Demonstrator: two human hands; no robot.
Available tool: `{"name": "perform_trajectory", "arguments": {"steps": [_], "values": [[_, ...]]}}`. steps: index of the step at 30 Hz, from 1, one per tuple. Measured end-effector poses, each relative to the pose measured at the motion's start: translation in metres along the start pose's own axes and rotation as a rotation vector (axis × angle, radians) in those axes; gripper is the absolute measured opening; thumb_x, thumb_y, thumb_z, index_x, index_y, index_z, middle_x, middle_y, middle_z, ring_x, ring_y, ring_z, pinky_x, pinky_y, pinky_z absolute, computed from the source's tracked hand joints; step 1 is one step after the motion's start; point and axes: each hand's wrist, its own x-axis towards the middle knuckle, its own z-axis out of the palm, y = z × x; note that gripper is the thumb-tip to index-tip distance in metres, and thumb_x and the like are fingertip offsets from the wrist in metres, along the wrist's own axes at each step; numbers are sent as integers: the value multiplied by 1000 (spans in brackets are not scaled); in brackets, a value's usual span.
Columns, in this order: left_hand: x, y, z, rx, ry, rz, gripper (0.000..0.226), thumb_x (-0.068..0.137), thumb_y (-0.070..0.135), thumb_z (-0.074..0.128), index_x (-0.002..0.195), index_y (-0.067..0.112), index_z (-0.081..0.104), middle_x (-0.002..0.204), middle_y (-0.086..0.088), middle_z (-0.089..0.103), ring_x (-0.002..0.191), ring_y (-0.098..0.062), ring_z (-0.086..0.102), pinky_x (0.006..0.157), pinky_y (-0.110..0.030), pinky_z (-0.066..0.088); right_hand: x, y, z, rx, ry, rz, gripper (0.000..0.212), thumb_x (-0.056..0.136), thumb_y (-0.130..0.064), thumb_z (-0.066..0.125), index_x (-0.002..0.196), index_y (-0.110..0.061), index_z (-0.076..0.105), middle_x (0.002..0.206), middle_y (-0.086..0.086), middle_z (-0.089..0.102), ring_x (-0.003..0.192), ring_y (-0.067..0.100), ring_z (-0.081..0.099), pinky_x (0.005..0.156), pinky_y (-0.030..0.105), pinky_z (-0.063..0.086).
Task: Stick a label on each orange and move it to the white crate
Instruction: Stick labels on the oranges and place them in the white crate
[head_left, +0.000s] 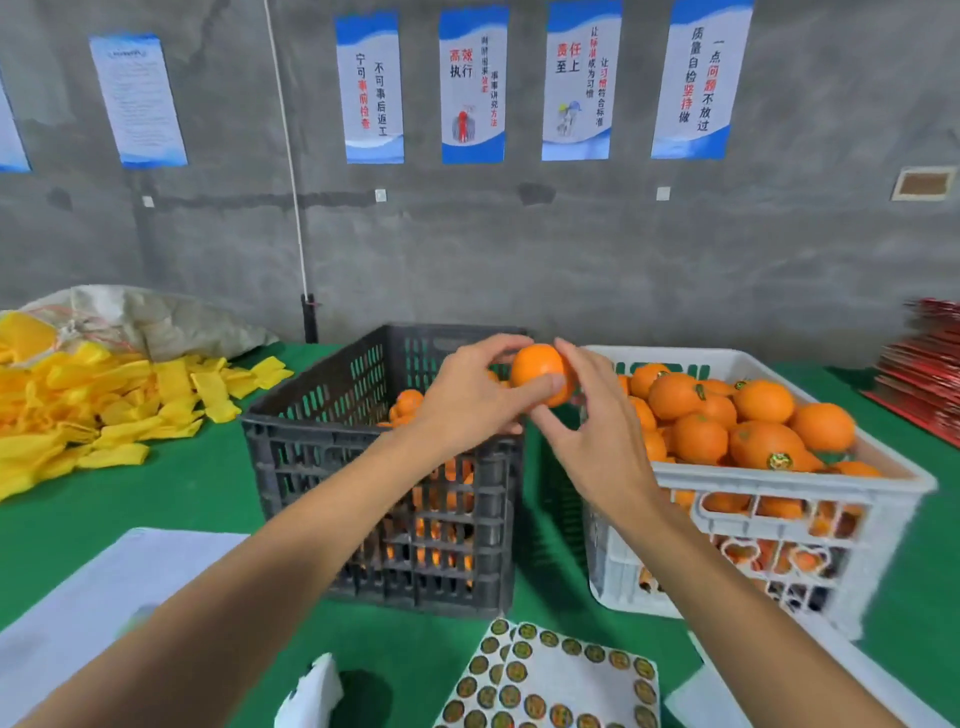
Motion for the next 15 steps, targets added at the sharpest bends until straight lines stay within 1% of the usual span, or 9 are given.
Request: {"name": "perform_trajectory", "arguments": {"steps": [1, 3, 4, 5, 7, 11, 13, 15], "values": [[-15, 2, 9, -30, -19, 11, 56, 83, 25, 87, 134, 18, 63, 122, -3, 67, 75, -13, 72, 67, -42, 65, -13, -1, -8, -8, 18, -21, 66, 87, -17, 78, 146, -12, 50, 137, 1, 53, 125, 9, 51, 105, 28, 45], [-43, -1, 24, -45, -61, 50, 59, 82, 22, 88, 134, 17, 61, 123, -3, 67, 98, -12, 71, 84, -37, 63, -38, -2, -21, -33, 30, -90, 66, 82, -20, 80, 142, -10, 54, 134, 4, 55, 123, 7, 49, 105, 20, 42], [-58, -7, 32, -30, -79, 55, 59, 82, 24, 88, 134, 20, 60, 124, -1, 67, 106, -12, 70, 90, -34, 61, -52, -1, -25, -48, 14, -122, 65, 82, -22, 79, 141, -10, 55, 132, 4, 55, 122, 10, 51, 104, 20, 42], [-71, -15, 38, -26, -93, 41, 58, 83, 26, 88, 134, 23, 60, 124, 2, 68, 109, -11, 69, 92, -32, 59, -67, 2, -28, -62, -11, -139, 63, 82, -25, 76, 141, -11, 56, 131, 5, 55, 122, 13, 53, 104, 22, 44], [-93, -36, 50, -30, -116, -13, 54, 84, 30, 87, 131, 30, 60, 120, 8, 68, 106, -8, 69, 91, -31, 59, -96, 8, -27, -80, -55, -126, 61, 83, -30, 72, 140, -12, 57, 130, 6, 55, 120, 17, 55, 102, 24, 46], [-124, -88, 68, -42, -158, -165, 50, 84, 37, 85, 127, 37, 60, 117, 13, 67, 101, -3, 68, 84, -27, 59, -150, 30, -13, -85, -203, 3, 66, 82, -21, 82, 141, -12, 57, 132, 5, 55, 122, 17, 55, 102, 30, 50], [-137, -111, 75, -16, -165, -233, 49, 84, 41, 85, 126, 40, 59, 117, 14, 66, 99, 2, 67, 80, -22, 59, -170, 39, -4, -66, -284, 93, 66, 84, -23, 82, 143, -16, 55, 136, 1, 53, 126, 14, 53, 104, 33, 49], [-148, -131, 80, -9, -150, -282, 48, 84, 41, 84, 125, 41, 58, 117, 15, 65, 96, 7, 64, 75, -15, 56, -184, 46, 3, -48, -343, 149, 65, 87, -29, 79, 146, -21, 52, 139, -5, 51, 128, 8, 50, 106, 34, 47]]}}
